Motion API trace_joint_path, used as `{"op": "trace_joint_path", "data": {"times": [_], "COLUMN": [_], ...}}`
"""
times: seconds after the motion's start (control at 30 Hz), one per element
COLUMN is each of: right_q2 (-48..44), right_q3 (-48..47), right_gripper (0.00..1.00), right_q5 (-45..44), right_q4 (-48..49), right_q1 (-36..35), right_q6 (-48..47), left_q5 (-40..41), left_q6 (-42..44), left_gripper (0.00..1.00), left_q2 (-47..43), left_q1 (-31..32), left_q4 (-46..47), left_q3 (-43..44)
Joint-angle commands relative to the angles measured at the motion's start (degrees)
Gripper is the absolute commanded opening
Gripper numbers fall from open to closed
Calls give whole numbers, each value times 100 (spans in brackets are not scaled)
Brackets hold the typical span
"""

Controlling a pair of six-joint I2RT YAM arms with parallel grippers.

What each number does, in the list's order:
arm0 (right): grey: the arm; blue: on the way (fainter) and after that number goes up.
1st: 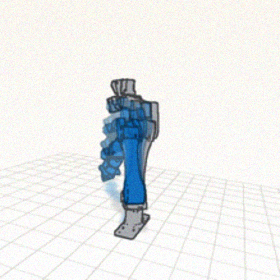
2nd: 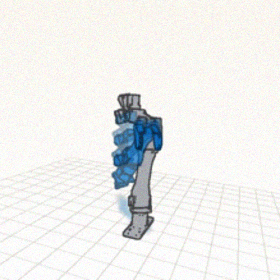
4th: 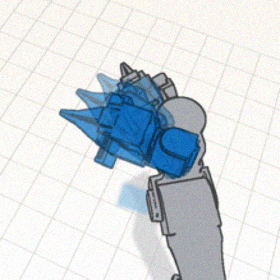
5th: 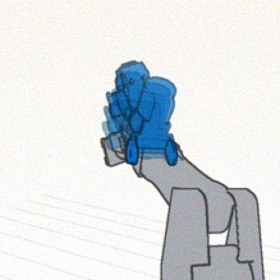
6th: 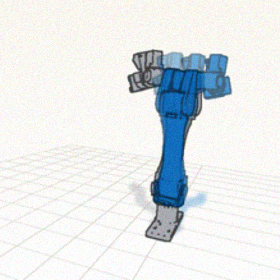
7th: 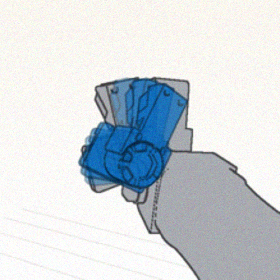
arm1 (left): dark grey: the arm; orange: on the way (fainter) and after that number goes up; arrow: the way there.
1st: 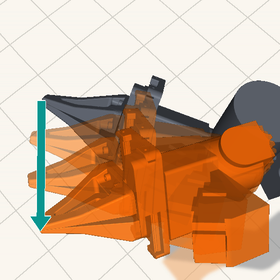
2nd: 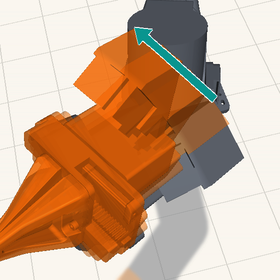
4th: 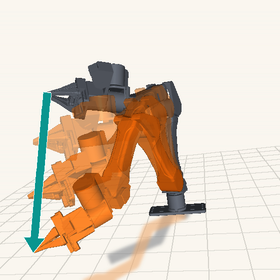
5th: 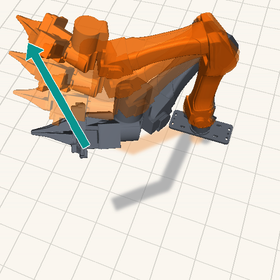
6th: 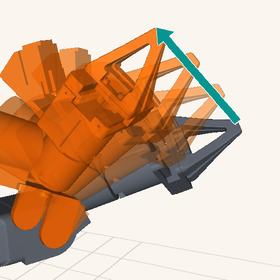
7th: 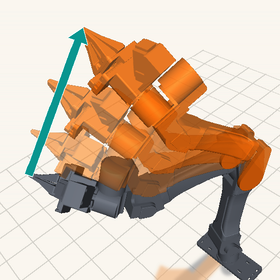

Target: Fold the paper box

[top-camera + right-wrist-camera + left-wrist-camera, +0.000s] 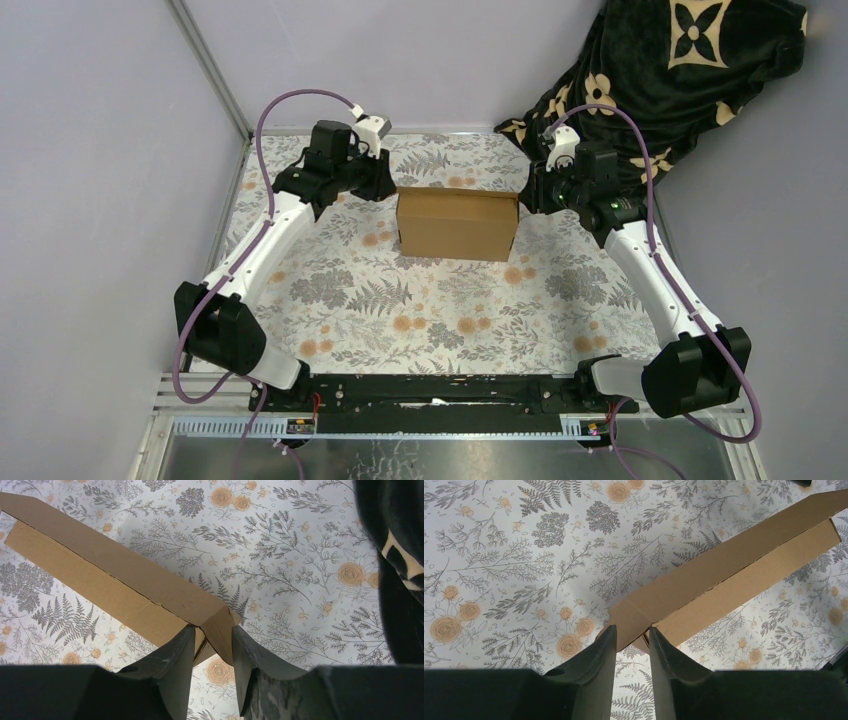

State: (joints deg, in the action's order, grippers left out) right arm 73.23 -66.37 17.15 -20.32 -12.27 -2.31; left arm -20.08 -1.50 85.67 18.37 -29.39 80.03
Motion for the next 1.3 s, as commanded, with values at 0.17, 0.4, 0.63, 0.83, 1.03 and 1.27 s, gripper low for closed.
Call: {"op": "trace_joint_path", "data": {"times": [0.17, 0.4, 0.63, 0.83, 1.03, 1.27], "right_q2": [-153, -151, -129, -99, -125, -134], "right_q3": [-258, -280, -297, -309, -273, -221], "right_gripper": [39, 37, 37, 34, 33, 30], "right_q5": [-159, -189, -181, -170, -177, -177], "right_q4": [59, 54, 62, 62, 75, 94], "right_q1": [-45, -47, -47, -47, -43, -47], "right_q6": [-7, -2, -6, 3, 11, 21], "left_q5": [251, 240, 142, 104, 56, 25], "left_q6": [115, 115, 115, 115, 115, 85], "left_gripper": [44, 51, 55, 55, 52, 42], "left_q2": [-13, -58, -125, -105, -18, 89], "left_q1": [33, 27, 24, 26, 26, 30], "left_q4": [-173, -181, -181, -181, -180, -142], "left_q3": [168, 165, 213, 211, 233, 308]}}
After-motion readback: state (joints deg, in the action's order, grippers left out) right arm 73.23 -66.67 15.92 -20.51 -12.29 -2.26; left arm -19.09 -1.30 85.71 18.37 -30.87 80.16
